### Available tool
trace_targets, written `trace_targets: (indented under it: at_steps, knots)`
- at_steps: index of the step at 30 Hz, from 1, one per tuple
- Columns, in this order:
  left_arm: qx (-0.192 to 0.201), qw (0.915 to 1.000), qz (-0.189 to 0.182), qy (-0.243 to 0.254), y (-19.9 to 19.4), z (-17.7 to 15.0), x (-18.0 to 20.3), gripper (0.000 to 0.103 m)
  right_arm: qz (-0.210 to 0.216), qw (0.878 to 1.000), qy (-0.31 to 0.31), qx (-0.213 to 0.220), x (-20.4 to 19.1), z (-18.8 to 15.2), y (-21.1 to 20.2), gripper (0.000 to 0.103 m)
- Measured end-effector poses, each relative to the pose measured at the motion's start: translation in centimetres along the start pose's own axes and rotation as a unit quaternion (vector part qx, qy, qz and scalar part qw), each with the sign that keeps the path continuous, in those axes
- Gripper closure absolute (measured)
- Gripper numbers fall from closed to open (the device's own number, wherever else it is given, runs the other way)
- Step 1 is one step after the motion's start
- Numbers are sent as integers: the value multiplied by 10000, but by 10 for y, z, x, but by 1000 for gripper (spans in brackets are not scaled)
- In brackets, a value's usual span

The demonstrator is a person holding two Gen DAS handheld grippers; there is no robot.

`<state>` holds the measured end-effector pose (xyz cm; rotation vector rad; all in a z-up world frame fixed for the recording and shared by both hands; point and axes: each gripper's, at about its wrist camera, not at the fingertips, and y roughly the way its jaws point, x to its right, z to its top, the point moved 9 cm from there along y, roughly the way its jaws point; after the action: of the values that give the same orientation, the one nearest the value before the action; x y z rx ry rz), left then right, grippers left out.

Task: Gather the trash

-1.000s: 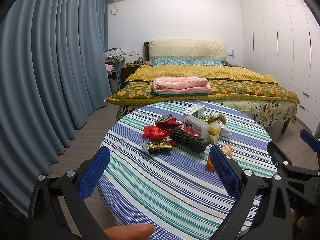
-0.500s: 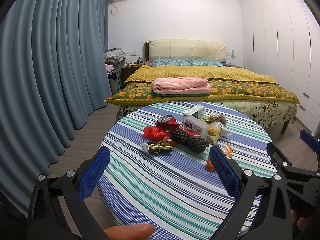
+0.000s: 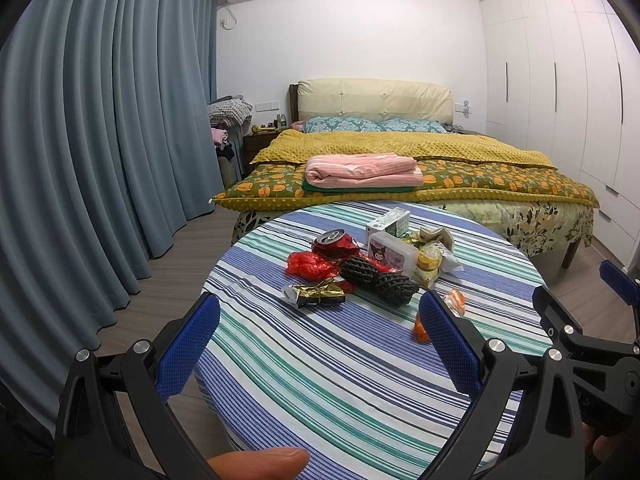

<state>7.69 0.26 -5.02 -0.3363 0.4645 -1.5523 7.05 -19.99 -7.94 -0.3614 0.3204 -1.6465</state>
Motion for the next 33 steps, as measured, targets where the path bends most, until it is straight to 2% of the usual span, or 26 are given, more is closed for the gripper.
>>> trace_targets:
  at_steps: [33]
  knots:
    - [-6, 10000, -3, -9, 0, -1, 0, 4, 2, 10000, -19, -20, -2, -4, 0, 4]
